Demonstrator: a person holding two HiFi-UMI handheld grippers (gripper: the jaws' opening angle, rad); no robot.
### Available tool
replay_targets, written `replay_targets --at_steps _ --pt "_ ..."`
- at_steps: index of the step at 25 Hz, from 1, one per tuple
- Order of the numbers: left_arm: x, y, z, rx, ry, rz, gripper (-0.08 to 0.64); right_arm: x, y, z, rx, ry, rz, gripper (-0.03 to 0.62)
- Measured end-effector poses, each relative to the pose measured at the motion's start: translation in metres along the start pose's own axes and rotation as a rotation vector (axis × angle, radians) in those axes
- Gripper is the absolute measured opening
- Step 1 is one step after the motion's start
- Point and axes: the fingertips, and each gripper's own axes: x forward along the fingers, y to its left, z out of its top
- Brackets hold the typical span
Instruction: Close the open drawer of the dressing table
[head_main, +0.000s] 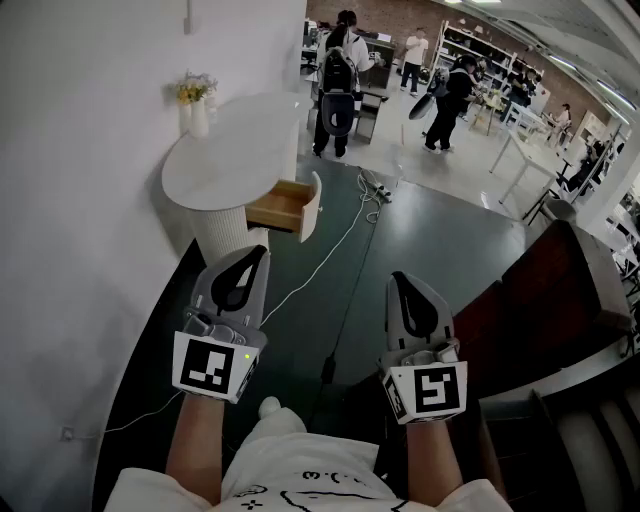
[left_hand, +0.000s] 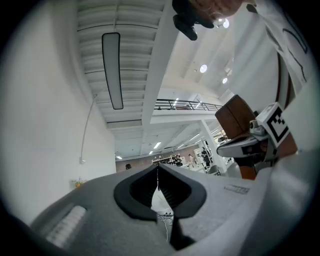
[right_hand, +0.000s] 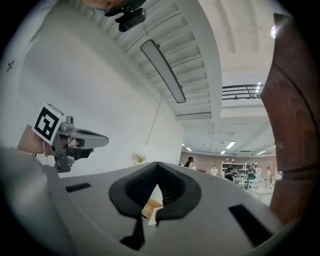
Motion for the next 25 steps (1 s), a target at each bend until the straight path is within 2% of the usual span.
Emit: replay_targets --at_steps 6,12,20,25 --pt "-0.001 -0.006 0.001 -0.008 -0.006 0.011 0.017 -0.004 -0.004 -0.003 0.002 0.001 -0.002 0.000" --pt "0.020 0.005 -0.009 -0.010 -0.013 0.009 0.017 0.017 -0.015 -0.014 0.014 0.011 -0.019 0.000" --pt "0.086 0.059 -0.051 -0.022 -0.012 0.021 0.017 0.094 -0.028 -0.050 0.013 0.046 -0.011 0.000" --pt "0.144 0.093 -0.087 -0.047 0.009 -0.006 0.017 0.157 -0.045 -0.079 0.024 0.079 -0.028 0.000"
